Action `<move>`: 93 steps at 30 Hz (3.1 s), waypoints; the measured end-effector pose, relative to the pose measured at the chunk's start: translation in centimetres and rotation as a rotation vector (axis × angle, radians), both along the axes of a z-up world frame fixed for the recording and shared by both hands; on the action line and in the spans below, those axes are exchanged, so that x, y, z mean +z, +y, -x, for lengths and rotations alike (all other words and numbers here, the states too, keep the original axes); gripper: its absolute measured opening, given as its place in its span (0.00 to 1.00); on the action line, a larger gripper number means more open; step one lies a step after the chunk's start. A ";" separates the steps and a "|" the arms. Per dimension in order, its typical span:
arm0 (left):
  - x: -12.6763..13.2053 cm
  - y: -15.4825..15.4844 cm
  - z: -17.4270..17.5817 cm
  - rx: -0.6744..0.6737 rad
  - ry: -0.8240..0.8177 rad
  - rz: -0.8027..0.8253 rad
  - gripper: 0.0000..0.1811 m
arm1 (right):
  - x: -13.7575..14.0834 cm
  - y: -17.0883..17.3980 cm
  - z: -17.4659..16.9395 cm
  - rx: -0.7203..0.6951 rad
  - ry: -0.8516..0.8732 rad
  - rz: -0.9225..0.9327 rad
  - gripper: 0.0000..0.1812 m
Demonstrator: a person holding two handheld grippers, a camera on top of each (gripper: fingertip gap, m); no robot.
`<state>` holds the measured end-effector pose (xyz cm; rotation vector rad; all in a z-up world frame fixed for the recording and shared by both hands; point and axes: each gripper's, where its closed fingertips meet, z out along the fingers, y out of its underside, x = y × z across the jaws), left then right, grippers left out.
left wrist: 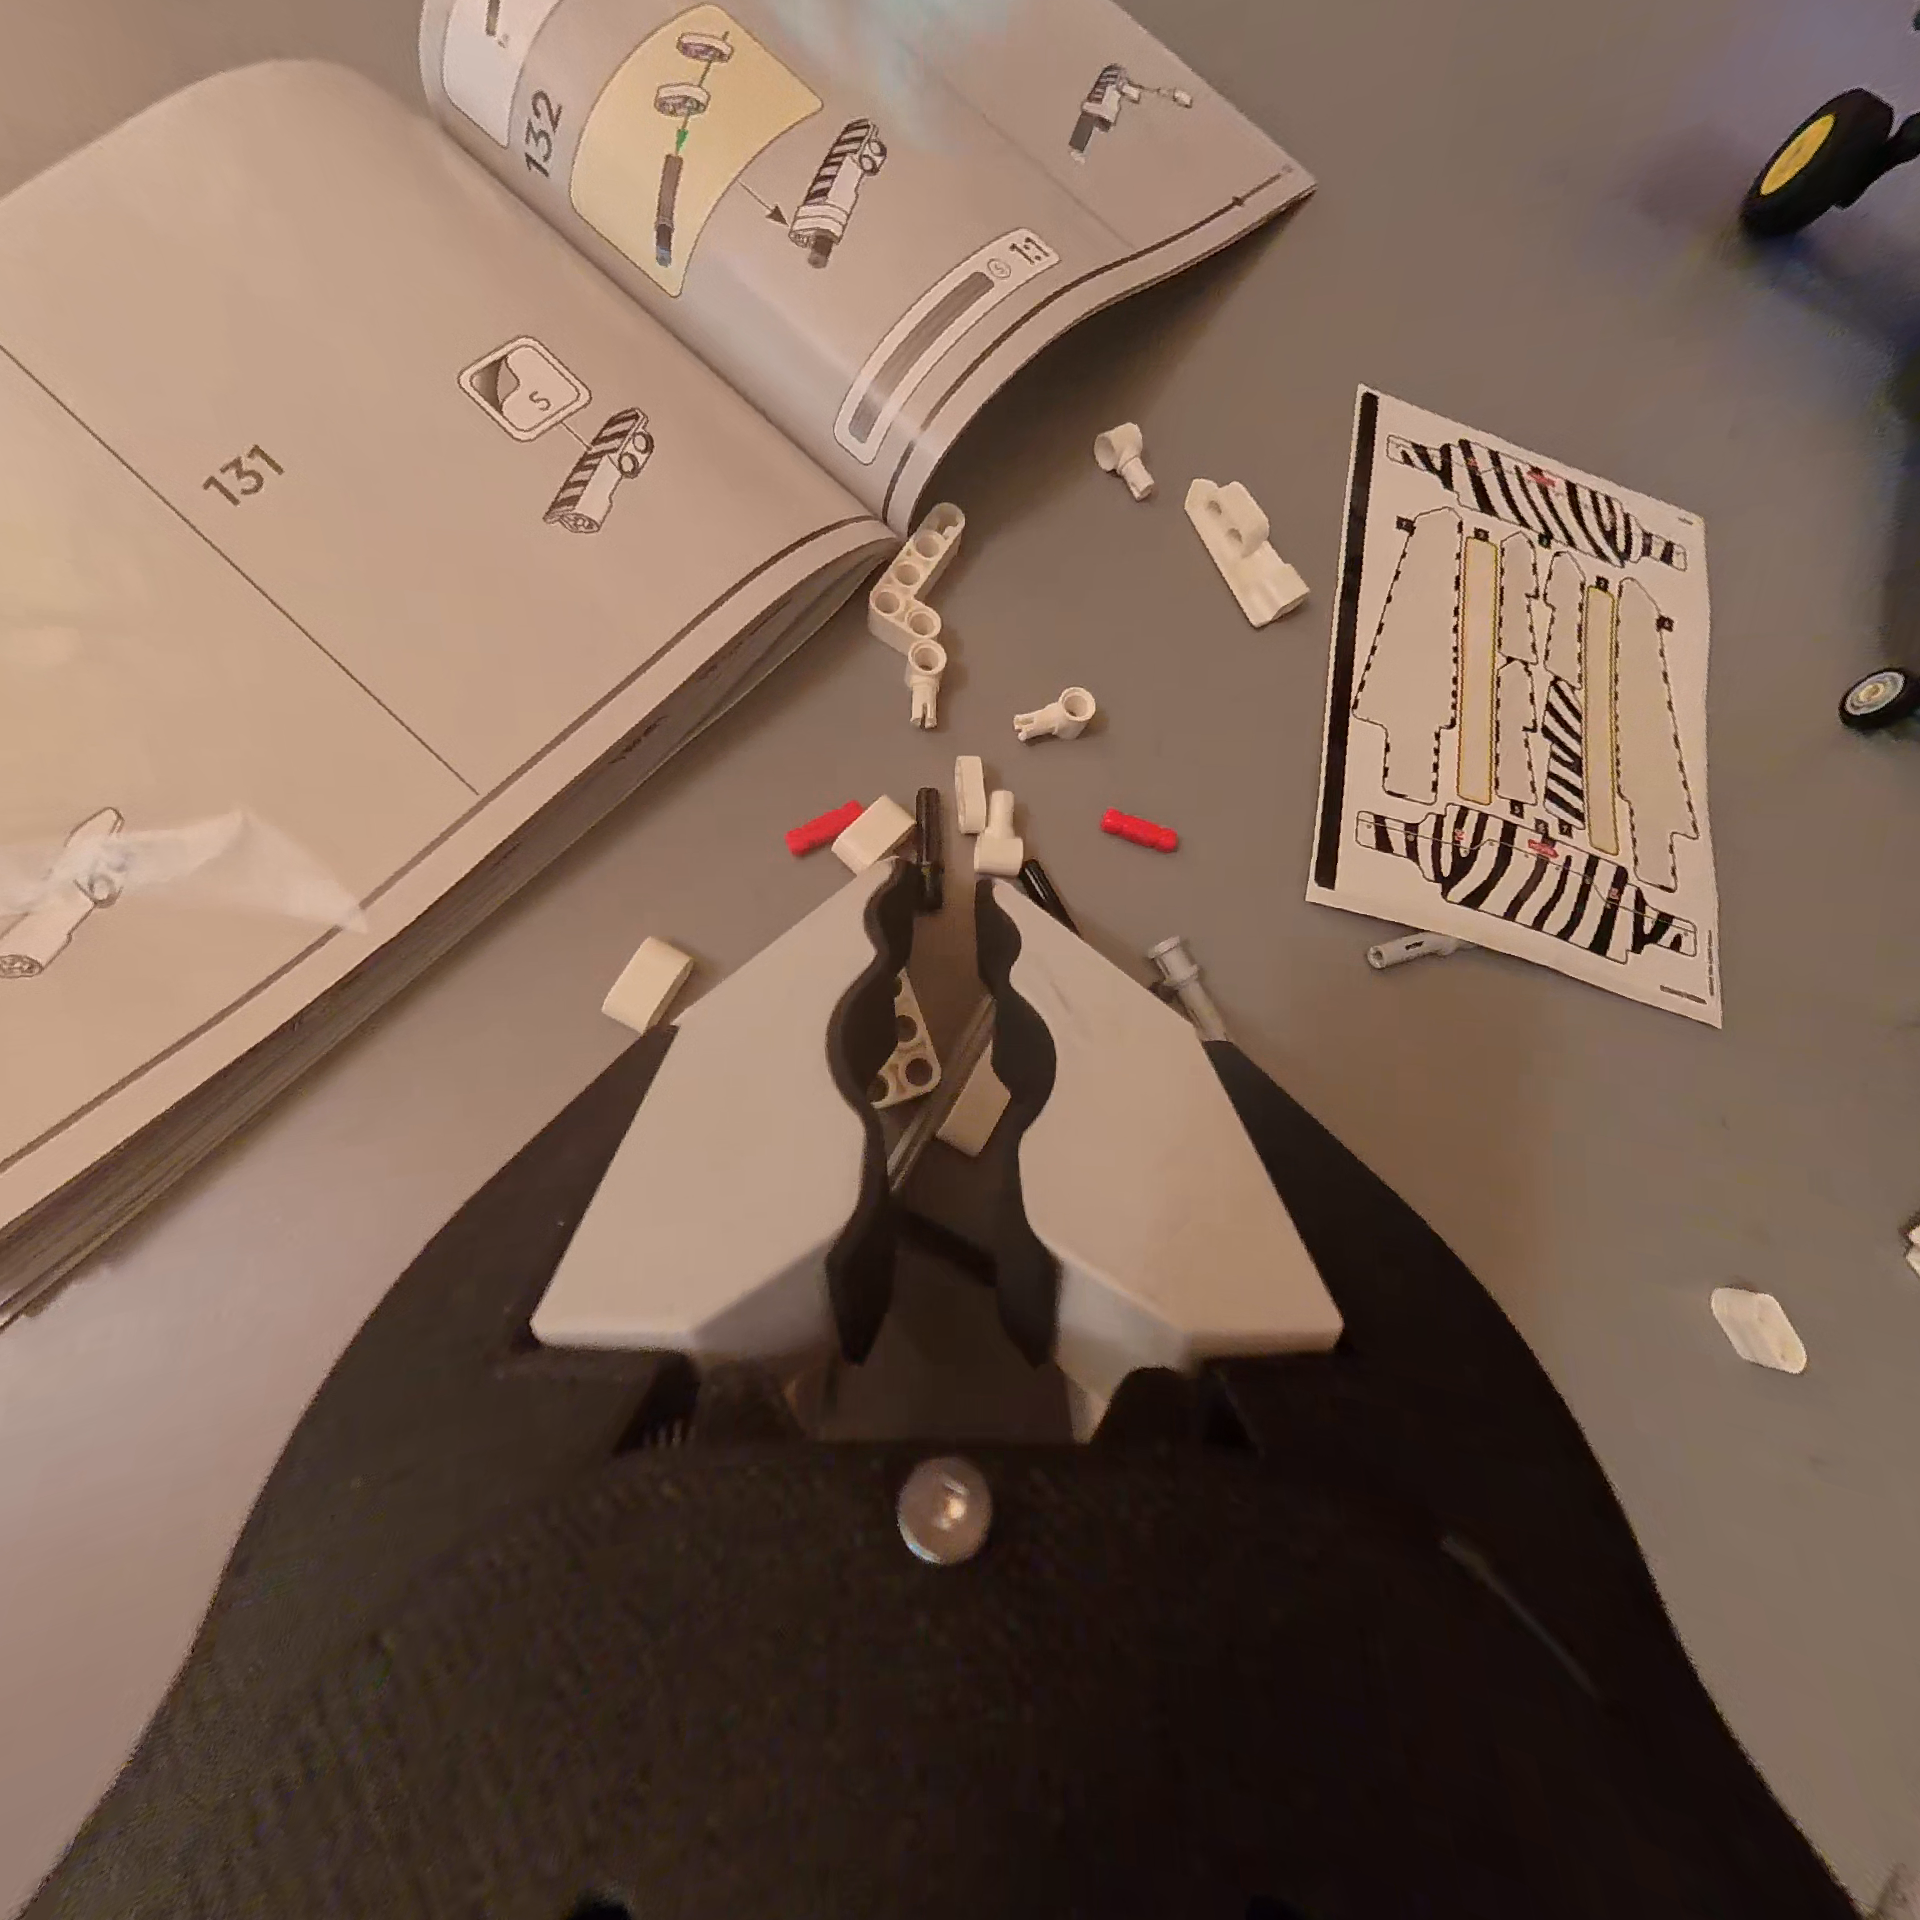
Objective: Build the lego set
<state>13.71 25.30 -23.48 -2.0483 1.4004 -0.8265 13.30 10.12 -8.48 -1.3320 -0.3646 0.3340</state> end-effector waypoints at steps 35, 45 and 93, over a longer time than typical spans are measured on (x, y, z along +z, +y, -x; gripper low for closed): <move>15.6 -16.4 2.6 -0.554 -1.148 0.750 0.01 | -0.9 -1.4 1.7 -0.408 -0.547 -0.229 0.13; 15.1 -18.9 2.4 -0.677 -1.060 0.833 0.01 | -0.6 -2.2 1.7 -0.493 -0.680 -0.301 0.13; 15.2 -18.5 2.5 -0.666 -1.082 0.934 0.01 | -1.1 -2.6 3.5 -0.240 -0.532 -0.251 0.04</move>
